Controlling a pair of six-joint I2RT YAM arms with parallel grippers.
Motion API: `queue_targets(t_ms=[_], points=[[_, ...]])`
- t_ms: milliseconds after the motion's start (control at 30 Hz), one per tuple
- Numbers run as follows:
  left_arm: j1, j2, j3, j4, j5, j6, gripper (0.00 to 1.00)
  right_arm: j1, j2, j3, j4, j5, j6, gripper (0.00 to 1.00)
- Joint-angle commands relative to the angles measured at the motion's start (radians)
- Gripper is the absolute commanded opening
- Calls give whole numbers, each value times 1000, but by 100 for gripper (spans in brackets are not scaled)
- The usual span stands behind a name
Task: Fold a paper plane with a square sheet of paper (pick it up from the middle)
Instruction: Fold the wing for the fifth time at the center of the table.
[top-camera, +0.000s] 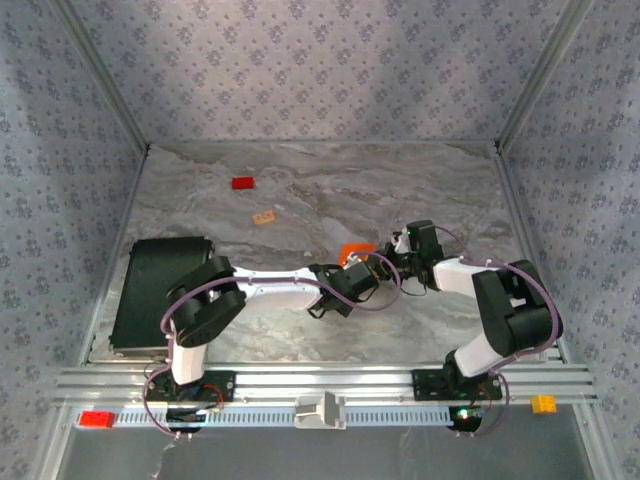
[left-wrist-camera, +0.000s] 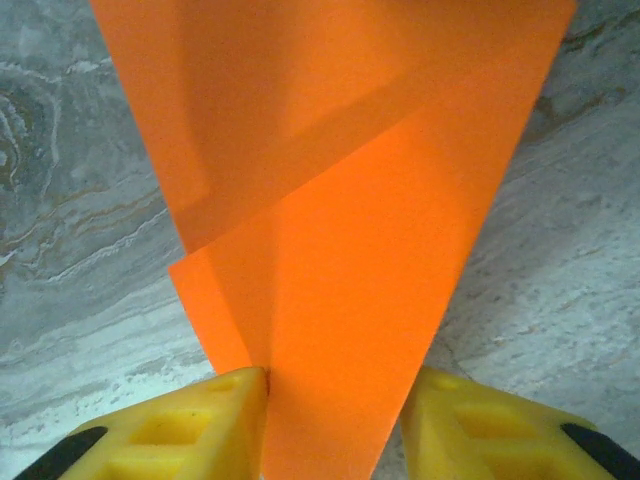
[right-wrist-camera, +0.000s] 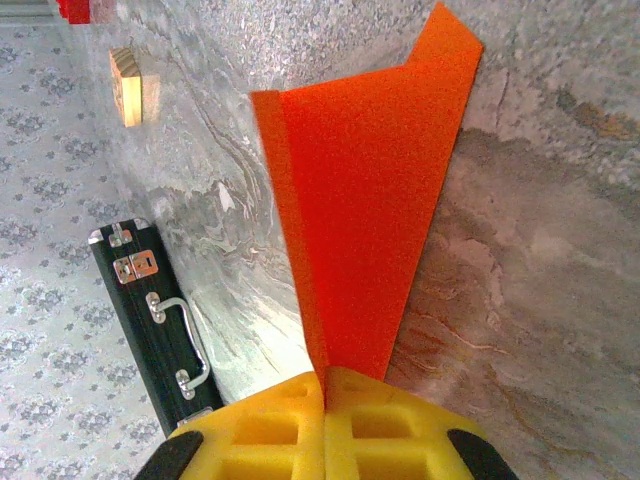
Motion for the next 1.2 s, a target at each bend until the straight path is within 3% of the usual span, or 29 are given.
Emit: queue_targets(t_ms=[0,267,667,1167], points=[[-3,15,27,-32,-31,10,36,4,-19,25,-23,11,13,7],[-5,10,23,-27,-35,10,26,3,-19,19,-24,15,14,7],[-5,-21,0,12,-18,-5,26,1,-21,16,-25,15,12,7],[-5,-14,-3,11,-13,-10,13,-1,-23,10,-30,21,11,7]])
